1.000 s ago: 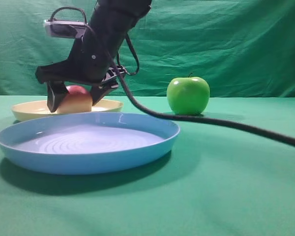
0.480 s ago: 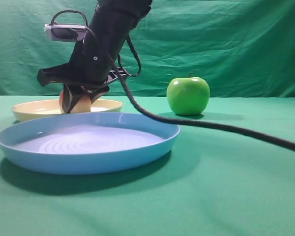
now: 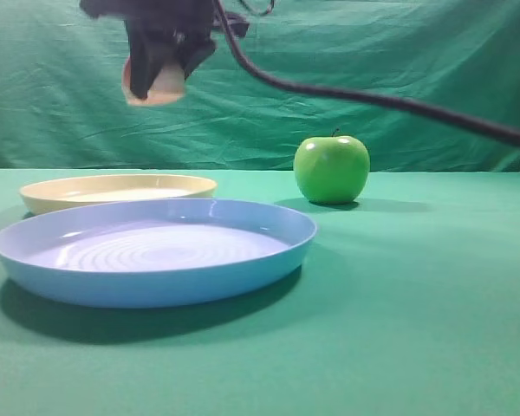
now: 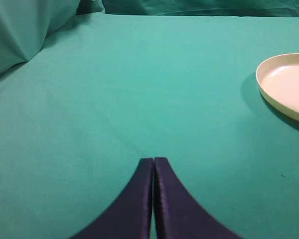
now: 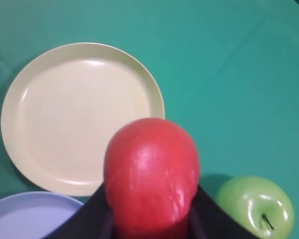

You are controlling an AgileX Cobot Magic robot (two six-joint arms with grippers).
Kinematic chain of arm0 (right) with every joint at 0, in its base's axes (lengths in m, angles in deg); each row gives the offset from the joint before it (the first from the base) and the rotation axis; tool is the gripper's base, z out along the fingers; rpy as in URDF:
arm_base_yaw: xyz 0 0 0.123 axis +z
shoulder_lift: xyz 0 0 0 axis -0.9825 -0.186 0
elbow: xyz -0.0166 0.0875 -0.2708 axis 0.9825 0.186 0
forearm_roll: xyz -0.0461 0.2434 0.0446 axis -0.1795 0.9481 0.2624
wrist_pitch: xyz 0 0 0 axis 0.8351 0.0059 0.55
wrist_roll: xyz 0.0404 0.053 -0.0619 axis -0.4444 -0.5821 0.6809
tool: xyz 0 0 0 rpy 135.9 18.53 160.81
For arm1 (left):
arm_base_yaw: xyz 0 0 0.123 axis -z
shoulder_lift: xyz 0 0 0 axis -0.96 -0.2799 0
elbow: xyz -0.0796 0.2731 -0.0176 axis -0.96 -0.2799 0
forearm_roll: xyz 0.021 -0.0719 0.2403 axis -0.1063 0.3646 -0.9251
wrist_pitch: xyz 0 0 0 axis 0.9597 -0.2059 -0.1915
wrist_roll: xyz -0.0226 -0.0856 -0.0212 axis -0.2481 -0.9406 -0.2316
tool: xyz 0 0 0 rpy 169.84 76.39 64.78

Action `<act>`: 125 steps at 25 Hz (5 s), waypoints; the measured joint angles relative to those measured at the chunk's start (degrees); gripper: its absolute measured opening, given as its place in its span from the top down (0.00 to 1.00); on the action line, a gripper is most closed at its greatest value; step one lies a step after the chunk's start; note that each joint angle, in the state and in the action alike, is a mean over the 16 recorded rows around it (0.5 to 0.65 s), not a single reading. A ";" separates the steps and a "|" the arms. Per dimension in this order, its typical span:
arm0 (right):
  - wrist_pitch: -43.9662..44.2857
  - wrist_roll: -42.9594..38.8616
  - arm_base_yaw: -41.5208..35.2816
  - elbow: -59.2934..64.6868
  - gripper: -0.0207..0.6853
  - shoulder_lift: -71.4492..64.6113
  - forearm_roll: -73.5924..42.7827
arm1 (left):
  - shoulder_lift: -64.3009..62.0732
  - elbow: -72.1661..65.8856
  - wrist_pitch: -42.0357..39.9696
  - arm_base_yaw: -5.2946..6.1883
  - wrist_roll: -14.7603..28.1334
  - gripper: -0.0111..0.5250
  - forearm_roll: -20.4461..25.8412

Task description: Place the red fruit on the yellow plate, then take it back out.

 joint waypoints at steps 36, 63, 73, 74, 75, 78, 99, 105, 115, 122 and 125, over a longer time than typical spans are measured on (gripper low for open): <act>-23.67 -5.61 -19.86 69.86 0.68 37.76 3.23 | 0.00 0.00 0.00 0.00 0.00 0.98 0.00; -31.91 -5.89 -19.97 67.78 0.10 21.98 0.18 | 0.00 0.00 0.00 0.00 -0.11 0.98 0.00; -17.09 -8.22 -19.97 58.64 0.24 29.37 0.23 | 0.00 0.00 0.00 0.00 -0.05 0.98 0.00; -15.89 -8.37 -19.97 58.04 0.29 30.76 0.28 | 0.00 0.00 0.00 0.00 -0.04 0.98 0.00; -14.79 -8.51 -19.97 57.58 0.34 32.27 0.36 | 0.00 0.00 0.00 0.00 -0.03 0.98 0.00; -12.25 -8.88 -19.97 56.89 0.52 37.35 0.86 | 0.00 0.00 0.00 0.00 -0.01 0.98 0.00; -6.13 -2.31 -19.97 65.38 0.97 82.74 7.03 | 0.00 0.00 0.00 0.00 -0.01 0.98 0.00; -3.99 -2.38 -20.20 66.98 0.97 93.39 5.85 | 0.00 0.00 0.00 0.00 -0.01 0.98 0.00; -17.12 -2.65 -28.62 76.79 0.97 101.33 3.40 | 0.00 0.00 0.00 0.00 0.03 0.98 0.00; -31.73 -2.74 -37.98 89.82 0.97 106.05 4.54 | 0.00 0.00 0.00 0.00 0.07 0.98 0.00; -36.13 -2.74 -40.61 95.67 0.97 108.58 5.39 | 0.00 0.00 0.00 0.00 0.07 0.98 0.00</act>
